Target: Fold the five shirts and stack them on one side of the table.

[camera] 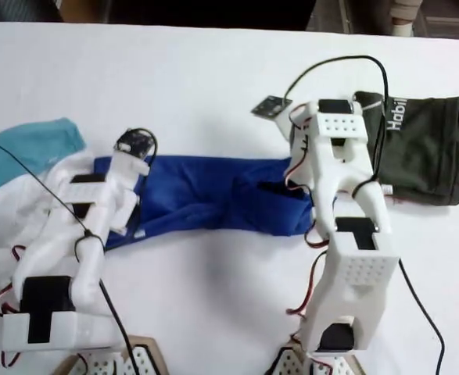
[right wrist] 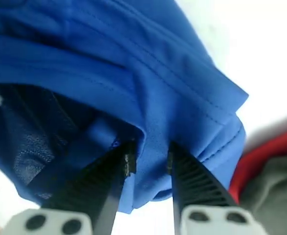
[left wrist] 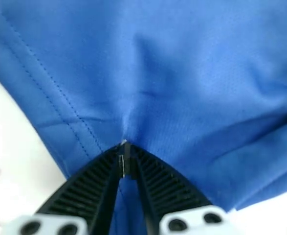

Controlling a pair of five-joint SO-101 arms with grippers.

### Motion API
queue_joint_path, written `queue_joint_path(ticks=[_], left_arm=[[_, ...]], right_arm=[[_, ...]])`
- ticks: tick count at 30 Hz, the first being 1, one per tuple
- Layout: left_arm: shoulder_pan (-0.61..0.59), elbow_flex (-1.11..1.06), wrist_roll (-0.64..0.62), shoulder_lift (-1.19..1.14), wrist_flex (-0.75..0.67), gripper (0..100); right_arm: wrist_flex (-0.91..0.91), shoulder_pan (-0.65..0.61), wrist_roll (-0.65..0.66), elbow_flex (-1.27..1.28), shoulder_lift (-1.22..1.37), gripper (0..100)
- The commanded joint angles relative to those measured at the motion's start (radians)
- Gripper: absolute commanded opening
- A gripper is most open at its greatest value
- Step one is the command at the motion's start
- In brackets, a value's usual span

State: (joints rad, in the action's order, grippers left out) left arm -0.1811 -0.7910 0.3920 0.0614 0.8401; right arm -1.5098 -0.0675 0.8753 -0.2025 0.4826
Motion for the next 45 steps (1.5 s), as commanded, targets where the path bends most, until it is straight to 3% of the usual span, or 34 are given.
queue_joint_path(ticks=[1, 4, 13, 21, 30, 41, 45], left_arm=[[0.018, 0.005, -0.003, 0.018, -0.02, 2], [0.018, 0.005, -0.003, 0.018, -0.02, 2], [0.018, 0.005, -0.003, 0.018, -0.02, 2], [0.018, 0.005, -0.003, 0.018, -0.02, 2], [0.018, 0.005, -0.003, 0.018, -0.02, 2], [0.018, 0.005, -0.003, 0.018, -0.02, 2], [0.018, 0.005, -0.003, 0.018, -0.02, 2]], right_arm=[[0.002, 0.012, 0.008, -0.037, -0.007, 10.4], [0.024, 0.022, 0.009, -0.066, -0.012, 1.0], [0.024, 0.051, 0.009, -0.301, -0.005, 2.0], [-0.202, -0.019, 0.0, -0.285, -0.018, 3.3], [-0.185, -0.088, -0.015, -0.094, -0.09, 7.0], [-0.139, -0.047, -0.012, -0.058, 0.022, 7.2], [-0.131, -0.048, -0.012, -0.066, 0.039, 13.3]])
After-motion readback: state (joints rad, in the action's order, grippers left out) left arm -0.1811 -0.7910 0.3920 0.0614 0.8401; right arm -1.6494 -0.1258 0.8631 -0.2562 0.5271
